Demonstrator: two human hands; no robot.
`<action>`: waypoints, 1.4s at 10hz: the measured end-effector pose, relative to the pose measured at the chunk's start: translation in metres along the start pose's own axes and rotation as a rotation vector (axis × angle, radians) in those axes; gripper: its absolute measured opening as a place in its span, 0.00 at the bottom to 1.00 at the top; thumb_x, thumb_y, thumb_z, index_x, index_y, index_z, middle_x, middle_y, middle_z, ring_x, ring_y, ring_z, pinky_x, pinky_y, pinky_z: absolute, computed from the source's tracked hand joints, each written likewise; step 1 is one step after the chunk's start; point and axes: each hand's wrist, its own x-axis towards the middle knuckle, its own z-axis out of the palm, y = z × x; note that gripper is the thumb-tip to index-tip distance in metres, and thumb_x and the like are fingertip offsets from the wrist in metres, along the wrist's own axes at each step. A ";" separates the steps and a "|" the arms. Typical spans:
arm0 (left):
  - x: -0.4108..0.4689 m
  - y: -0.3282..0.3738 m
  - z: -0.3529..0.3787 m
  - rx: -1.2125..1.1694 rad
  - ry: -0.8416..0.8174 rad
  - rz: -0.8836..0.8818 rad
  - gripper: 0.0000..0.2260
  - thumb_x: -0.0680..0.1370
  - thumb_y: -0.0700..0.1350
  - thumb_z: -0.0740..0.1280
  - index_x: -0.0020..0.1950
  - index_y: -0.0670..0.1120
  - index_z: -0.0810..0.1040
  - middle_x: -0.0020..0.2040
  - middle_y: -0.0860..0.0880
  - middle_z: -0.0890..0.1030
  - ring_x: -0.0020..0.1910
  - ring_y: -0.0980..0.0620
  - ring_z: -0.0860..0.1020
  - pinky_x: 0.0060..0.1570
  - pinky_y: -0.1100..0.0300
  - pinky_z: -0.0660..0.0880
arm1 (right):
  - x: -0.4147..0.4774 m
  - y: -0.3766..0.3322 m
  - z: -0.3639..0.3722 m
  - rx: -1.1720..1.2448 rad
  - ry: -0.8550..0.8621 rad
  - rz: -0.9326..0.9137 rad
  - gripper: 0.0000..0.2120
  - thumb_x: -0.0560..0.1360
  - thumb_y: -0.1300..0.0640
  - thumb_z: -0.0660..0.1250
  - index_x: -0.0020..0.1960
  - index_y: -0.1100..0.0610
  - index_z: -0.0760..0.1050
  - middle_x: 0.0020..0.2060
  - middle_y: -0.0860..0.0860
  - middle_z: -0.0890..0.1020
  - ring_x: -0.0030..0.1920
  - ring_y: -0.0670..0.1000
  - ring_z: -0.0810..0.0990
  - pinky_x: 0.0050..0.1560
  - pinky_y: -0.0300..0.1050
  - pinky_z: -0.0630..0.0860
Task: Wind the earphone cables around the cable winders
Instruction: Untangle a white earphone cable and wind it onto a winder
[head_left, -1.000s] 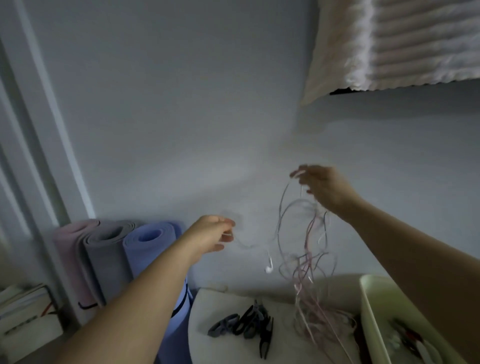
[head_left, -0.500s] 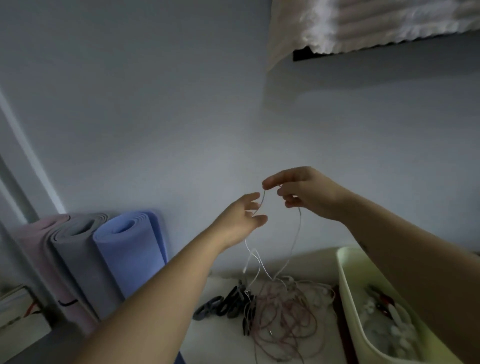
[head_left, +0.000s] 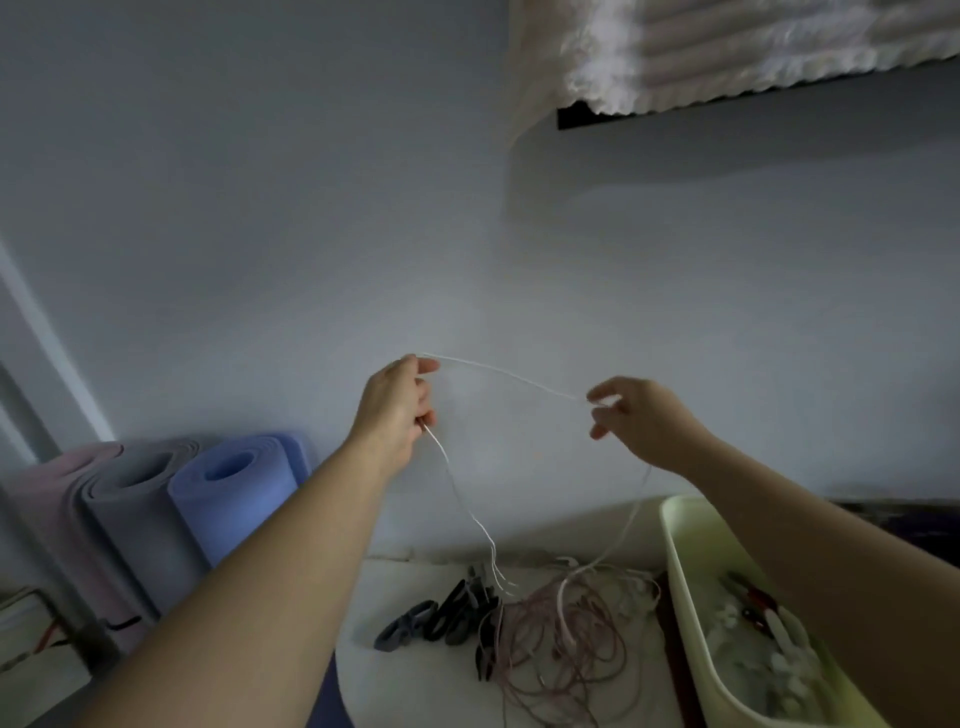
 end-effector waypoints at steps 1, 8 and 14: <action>-0.008 0.013 -0.009 -0.025 -0.105 -0.119 0.24 0.83 0.58 0.50 0.44 0.43 0.75 0.23 0.52 0.62 0.19 0.56 0.58 0.30 0.62 0.62 | -0.007 0.021 0.025 0.068 -0.155 0.188 0.12 0.80 0.53 0.61 0.51 0.60 0.79 0.39 0.53 0.84 0.18 0.42 0.68 0.20 0.32 0.64; -0.013 0.080 -0.008 0.912 -0.037 0.514 0.23 0.84 0.54 0.51 0.47 0.45 0.82 0.38 0.49 0.75 0.45 0.47 0.72 0.46 0.61 0.65 | 0.032 -0.066 -0.007 0.750 0.380 0.130 0.14 0.83 0.60 0.47 0.54 0.62 0.72 0.39 0.59 0.79 0.34 0.53 0.77 0.39 0.46 0.75; -0.039 0.110 0.038 0.335 -0.271 0.236 0.23 0.85 0.53 0.45 0.40 0.44 0.71 0.35 0.47 0.71 0.29 0.53 0.72 0.25 0.67 0.70 | -0.035 -0.055 0.073 0.062 -0.508 0.056 0.23 0.72 0.47 0.71 0.65 0.52 0.71 0.34 0.47 0.82 0.31 0.38 0.76 0.39 0.33 0.70</action>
